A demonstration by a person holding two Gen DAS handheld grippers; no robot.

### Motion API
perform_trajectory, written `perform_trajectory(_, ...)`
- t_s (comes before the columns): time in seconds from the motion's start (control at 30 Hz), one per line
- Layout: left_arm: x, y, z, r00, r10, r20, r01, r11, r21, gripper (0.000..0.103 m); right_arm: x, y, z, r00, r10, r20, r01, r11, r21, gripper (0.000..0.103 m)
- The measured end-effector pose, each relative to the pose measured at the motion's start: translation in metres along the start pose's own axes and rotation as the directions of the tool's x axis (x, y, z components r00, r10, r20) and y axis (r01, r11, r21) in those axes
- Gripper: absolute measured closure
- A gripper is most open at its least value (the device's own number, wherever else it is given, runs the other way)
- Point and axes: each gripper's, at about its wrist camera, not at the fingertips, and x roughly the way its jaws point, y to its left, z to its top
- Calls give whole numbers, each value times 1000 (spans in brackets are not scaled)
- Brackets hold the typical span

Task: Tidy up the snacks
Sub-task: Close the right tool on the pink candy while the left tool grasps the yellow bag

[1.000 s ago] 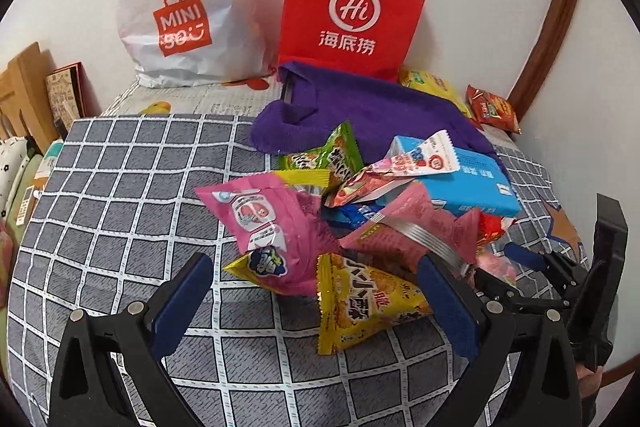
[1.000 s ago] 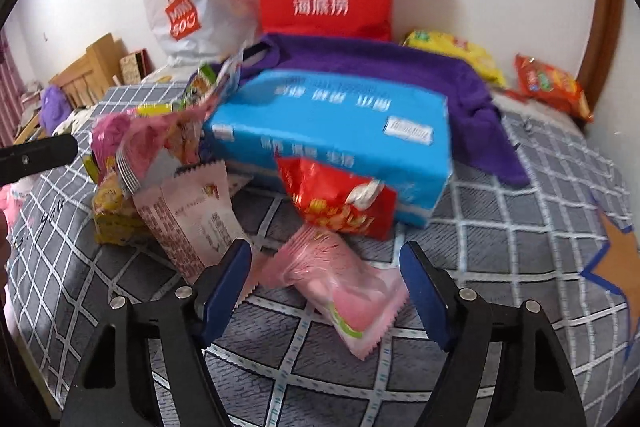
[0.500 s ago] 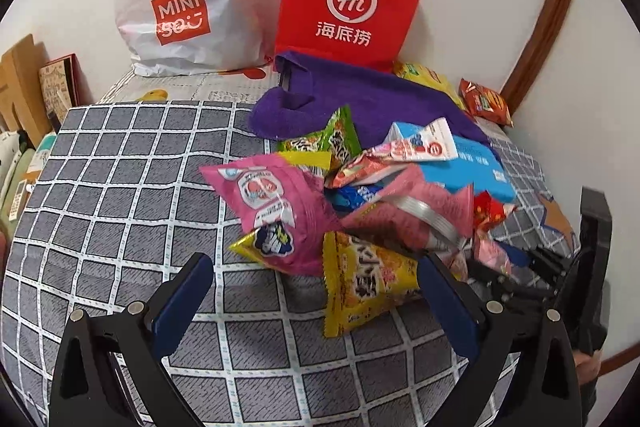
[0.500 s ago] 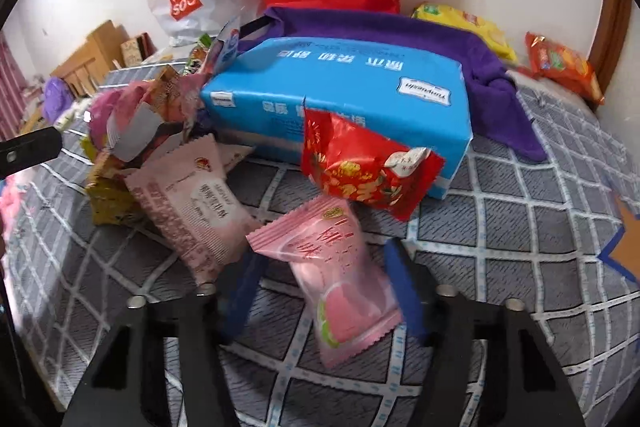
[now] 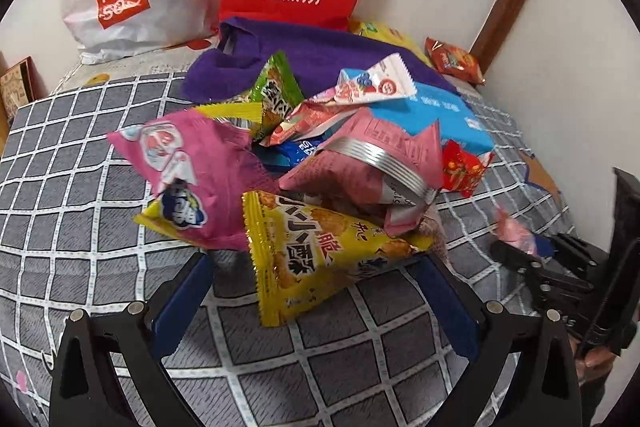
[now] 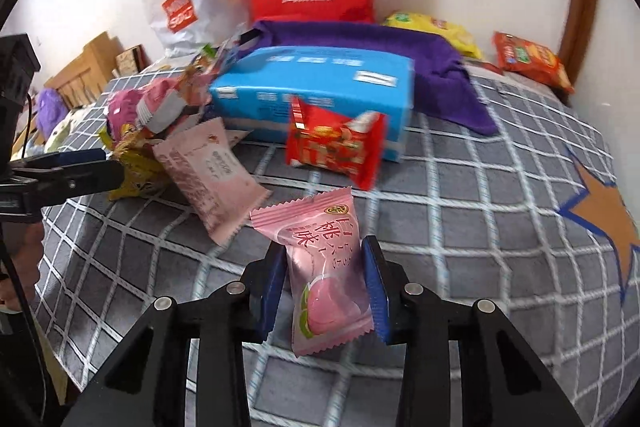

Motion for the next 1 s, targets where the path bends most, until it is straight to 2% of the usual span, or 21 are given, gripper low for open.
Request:
perform_trajectory(0.13,8,-4,0,1000,17,-3,-17,1000,11,2,1,-10,-6,1000,-27,-6,27,999,31,65)
perform_trajectory(0.2,11,-6,0,999,40,0,-40,999,19,11,0,-10,-7,1000,-30,-4,30,999,42,65)
perform_trajectory(0.23,12,-7,0,998,55,-2,-55,998,25,21,0,-10,-7,999,-34,-3,34,998,45,65)
perform_trajectory(0.27,13,-7,-1,998,54,-8,-54,998,28,26,0,-9,-7,999,-38,-3,38,998,47,65)
perform_trajectory(0.3,14,-6,-2,999,37,-16,-36,999,28,30,0,-8,-7,999,-42,-4,42,998,48,65)
perform_trajectory(0.37,12,-5,-3,1000,-2,-24,2,1000,18,45,0,-7,-8,999,-43,-9,43,998,52,65)
perform_trajectory(0.43,8,-4,-4,1000,-10,-17,11,1000,22,49,-1,-8,-9,999,-42,-8,42,997,64,65)
perform_trajectory(0.57,-4,-6,-8,1000,-22,8,22,999,37,50,-5,-11,-12,999,-43,-4,43,994,98,65)
perform_trajectory(0.73,-19,-8,-9,999,-44,23,43,998,35,50,-10,-14,-14,996,-86,-7,87,988,132,66)
perform_trajectory(0.83,-26,-8,-10,997,-74,24,73,997,24,50,-16,-13,-15,997,-76,-7,76,985,156,66)
perform_trajectory(1.0,-40,-8,-13,994,-106,41,105,994,9,51,-27,-7,-16,994,-106,11,104,985,141,66)
